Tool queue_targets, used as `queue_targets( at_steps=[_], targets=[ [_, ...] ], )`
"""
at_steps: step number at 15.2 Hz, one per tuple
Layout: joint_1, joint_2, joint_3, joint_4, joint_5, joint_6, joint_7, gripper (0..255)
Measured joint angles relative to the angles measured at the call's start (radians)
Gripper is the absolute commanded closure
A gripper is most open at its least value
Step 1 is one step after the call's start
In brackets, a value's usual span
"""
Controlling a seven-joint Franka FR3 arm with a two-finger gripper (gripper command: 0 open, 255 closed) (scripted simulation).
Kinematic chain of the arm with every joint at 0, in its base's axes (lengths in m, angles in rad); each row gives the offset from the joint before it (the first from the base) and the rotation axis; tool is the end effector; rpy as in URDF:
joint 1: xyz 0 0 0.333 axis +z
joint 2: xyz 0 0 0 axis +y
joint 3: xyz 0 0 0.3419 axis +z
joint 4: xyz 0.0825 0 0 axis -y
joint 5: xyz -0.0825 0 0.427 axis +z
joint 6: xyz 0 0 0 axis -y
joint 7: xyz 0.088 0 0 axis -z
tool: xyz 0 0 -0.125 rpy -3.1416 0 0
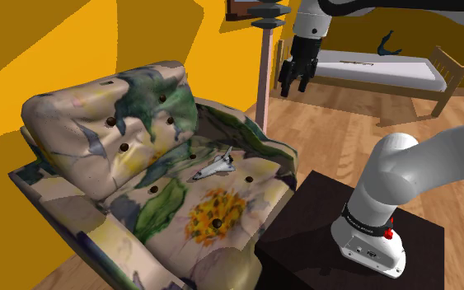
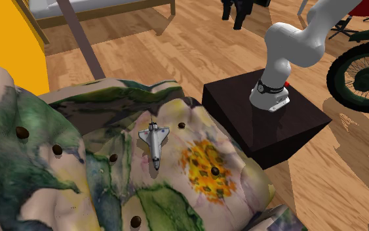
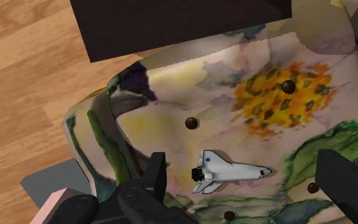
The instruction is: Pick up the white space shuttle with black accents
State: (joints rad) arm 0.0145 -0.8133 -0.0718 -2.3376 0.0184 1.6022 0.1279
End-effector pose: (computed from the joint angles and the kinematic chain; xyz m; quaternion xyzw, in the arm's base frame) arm 0.3282 -0.0238 0.6117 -0.9953 0.0821 -0.0366 0.0370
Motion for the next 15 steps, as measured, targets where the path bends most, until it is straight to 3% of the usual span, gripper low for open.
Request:
queue_targets(
  at_steps=[3, 15],
  targets=[
    [0.014, 0.030, -0.011, -0.005, -0.009, 0.030, -0.041, 0],
    [0.127, 0.389, -0.164, -0.013, -0.087, 0.361, -0.505, 0]
  ],
)
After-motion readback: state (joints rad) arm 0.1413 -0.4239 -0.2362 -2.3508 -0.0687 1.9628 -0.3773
